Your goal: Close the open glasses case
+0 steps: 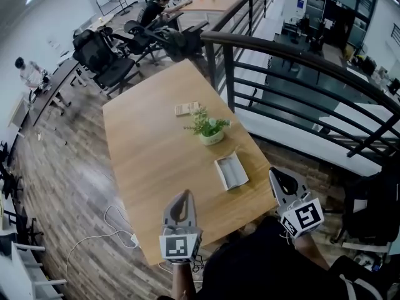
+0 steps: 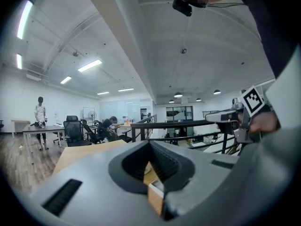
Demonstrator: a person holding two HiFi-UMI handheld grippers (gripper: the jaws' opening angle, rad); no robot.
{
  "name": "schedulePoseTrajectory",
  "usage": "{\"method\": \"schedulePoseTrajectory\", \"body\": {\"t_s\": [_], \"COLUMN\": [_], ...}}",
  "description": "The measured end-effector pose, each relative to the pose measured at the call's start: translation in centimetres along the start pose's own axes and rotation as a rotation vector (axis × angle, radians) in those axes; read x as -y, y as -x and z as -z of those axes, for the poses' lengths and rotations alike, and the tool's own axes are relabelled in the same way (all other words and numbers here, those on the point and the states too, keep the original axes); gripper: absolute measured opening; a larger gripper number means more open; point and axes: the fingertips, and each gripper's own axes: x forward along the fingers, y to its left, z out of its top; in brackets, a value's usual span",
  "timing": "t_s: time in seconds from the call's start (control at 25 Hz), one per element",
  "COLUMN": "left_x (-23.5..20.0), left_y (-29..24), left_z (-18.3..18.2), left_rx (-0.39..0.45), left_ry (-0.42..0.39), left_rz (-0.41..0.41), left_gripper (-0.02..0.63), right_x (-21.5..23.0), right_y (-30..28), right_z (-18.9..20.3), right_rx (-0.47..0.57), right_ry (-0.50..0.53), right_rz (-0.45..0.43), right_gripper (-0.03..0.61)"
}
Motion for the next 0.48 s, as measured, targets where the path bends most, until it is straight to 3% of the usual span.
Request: {"method": "schedulePoseTrajectory", "body": {"t_s": [0.28,0.48], "left_x": [0.2,0.4], "left_y": [-0.8,-1.4], "left_z": [-1.4,-1.2], "left_rx": [-0.009,-0.004], "left_ry": [0.064,0.091], "left_rz": [-0.094,-0.103], "left_gripper": [0.002,0.002], "right_x": [1.7,3.0], "right_y": [-2.6,-3.7], "right_z": [0.1,1.1], "right_rx": [-0.020,-0.025], "right_ry": [0.002,-0.009], "right_rz": [-0.089,-0.101], "right_gripper": [0.015,0.015]}}
